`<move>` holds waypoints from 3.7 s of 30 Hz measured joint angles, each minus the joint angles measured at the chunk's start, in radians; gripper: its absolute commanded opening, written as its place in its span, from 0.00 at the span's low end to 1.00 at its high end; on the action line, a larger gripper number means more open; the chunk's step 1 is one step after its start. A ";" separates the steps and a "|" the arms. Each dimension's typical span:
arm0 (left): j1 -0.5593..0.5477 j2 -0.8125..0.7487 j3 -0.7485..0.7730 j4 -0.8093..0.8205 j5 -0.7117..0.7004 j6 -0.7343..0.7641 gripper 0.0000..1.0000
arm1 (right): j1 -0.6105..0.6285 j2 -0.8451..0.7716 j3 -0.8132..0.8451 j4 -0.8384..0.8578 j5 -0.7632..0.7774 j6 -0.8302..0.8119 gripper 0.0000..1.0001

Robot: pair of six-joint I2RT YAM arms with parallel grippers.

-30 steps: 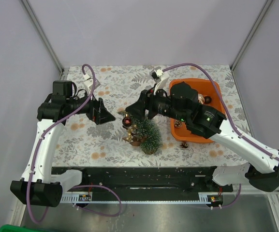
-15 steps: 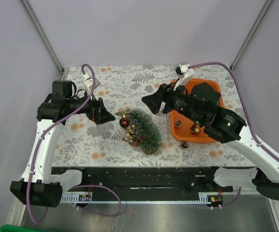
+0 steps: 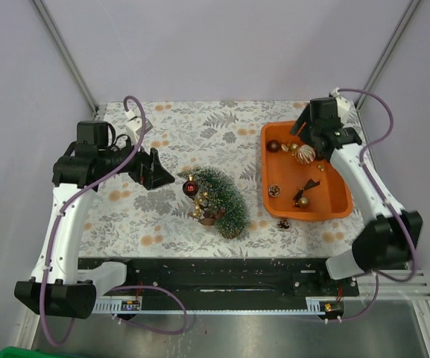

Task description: Decorate the small christmas tree

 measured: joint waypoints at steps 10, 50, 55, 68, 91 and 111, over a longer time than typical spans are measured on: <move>0.008 0.048 0.051 -0.029 -0.041 0.020 0.99 | -0.140 0.326 -0.176 -0.123 0.122 0.113 0.72; 0.033 0.089 0.080 -0.061 -0.044 0.053 0.99 | -0.160 0.103 -0.298 -0.032 0.091 0.185 0.00; 0.033 0.089 0.080 -0.061 -0.044 0.053 0.99 | -0.158 -0.122 -0.217 -0.047 0.013 0.174 0.00; 0.033 0.074 0.080 -0.061 -0.042 0.051 0.99 | 0.041 -0.243 0.093 -0.088 -0.281 0.076 0.03; 0.033 0.038 0.080 -0.058 -0.022 0.022 0.99 | 0.393 -0.236 0.029 0.255 -0.592 0.185 0.08; 0.013 0.064 0.080 -0.003 0.008 -0.035 0.99 | 0.436 -0.165 -0.096 0.326 -0.635 0.203 0.19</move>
